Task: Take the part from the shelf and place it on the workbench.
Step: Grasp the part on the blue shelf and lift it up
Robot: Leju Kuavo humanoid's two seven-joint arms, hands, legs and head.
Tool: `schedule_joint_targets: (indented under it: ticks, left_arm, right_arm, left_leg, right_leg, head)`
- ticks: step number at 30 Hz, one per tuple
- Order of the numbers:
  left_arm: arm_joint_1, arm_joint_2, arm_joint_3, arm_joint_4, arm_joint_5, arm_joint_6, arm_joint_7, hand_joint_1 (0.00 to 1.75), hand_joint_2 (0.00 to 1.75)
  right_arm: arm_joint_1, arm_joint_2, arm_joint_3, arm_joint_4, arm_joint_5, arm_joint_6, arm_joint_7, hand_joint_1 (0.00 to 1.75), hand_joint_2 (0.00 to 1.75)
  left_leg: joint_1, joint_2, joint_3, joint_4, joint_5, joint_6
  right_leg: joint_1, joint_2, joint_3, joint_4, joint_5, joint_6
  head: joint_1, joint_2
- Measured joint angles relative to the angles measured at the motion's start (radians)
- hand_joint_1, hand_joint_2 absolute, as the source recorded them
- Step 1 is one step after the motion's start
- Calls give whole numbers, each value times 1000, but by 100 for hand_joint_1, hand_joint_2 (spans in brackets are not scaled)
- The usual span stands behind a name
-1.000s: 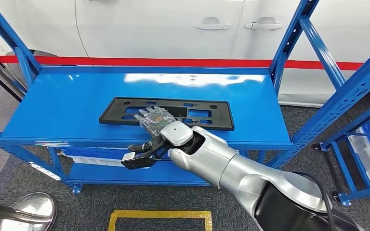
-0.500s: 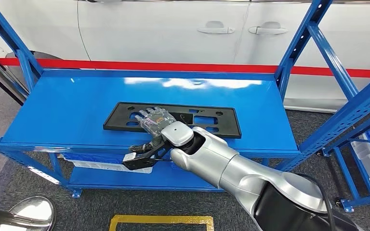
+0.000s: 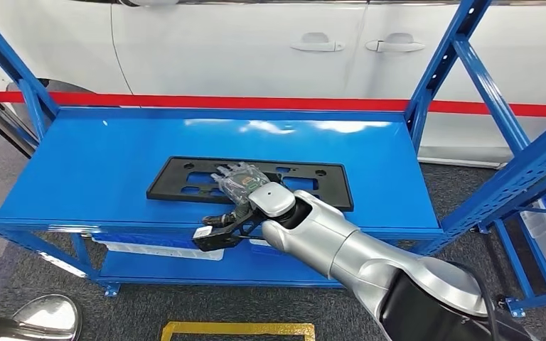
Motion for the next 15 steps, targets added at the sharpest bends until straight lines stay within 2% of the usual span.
schedule_joint_targets:
  ticks: [2,4,5,6,7,9,10,11,12,15]
  left_arm:
    - [0,0,-2,0,4,3,0,0,0]
    - [0,1,-3,0,8,3,-2,0,0]
    - [1,1,-3,0,9,1,-4,0,0]
    - [2,1,-3,0,10,0,-6,0,0]
    - [3,1,-4,0,11,-2,-9,0,0]
    - [4,2,-4,0,13,-2,-14,0,0]
    - [4,2,-4,0,14,-2,-17,0,0]
    - [3,2,-4,0,15,-3,-20,0,0]
    - [3,2,-4,0,17,-3,-21,0,0]
    - [2,2,-4,0,20,-5,-23,0,0]
  right_arm:
    - [1,0,0,2,-1,-1,-4,0,0]
    - [8,-1,0,5,-3,-2,-8,0,0]
    - [14,-2,0,7,-4,-2,-10,0,0]
    - [21,-4,0,9,-5,-2,-12,0,0]
    - [25,-5,0,11,-6,-3,-13,0,0]
    - [29,-8,0,15,-6,-4,-15,0,0]
    - [30,-9,0,17,-7,-5,-16,0,0]
    - [30,-10,0,18,-7,-6,-18,0,0]
    - [30,-11,0,20,-9,-7,-19,0,0]
    - [32,-14,-1,23,-14,-8,-21,0,0]
  left_leg:
    - [-1,1,-27,65,-37,-7]
    - [1,1,-96,195,-88,-14]
    - [2,1,-128,247,-100,-17]
    - [4,1,-147,270,-95,-19]
    - [5,2,-144,249,-68,-21]
    - [8,3,-90,120,7,-22]
    - [7,2,-62,58,33,-20]
    - [5,1,-45,20,44,-16]
    - [4,0,-40,7,41,-12]
    - [5,-2,-40,4,43,4]
  right_leg:
    - [-10,-2,16,-15,3,-5]
    - [-9,-4,22,-16,0,-9]
    - [-9,-4,23,-15,-2,-9]
    - [-8,-4,25,-14,-5,-9]
    - [-9,-3,28,-11,-9,-8]
    - [-11,-1,32,-2,-21,-2]
    - [-9,0,32,5,-27,3]
    - [-7,1,30,10,-31,8]
    - [-5,2,27,13,-33,12]
    - [-4,2,25,19,-41,24]
  head:
    - [-2,0]
    - [-3,0]
    - [-2,0]
    - [-2,0]
    - [-2,0]
    - [-2,0]
    - [-2,0]
    - [-2,0]
    - [-1,0]
    - [0,0]
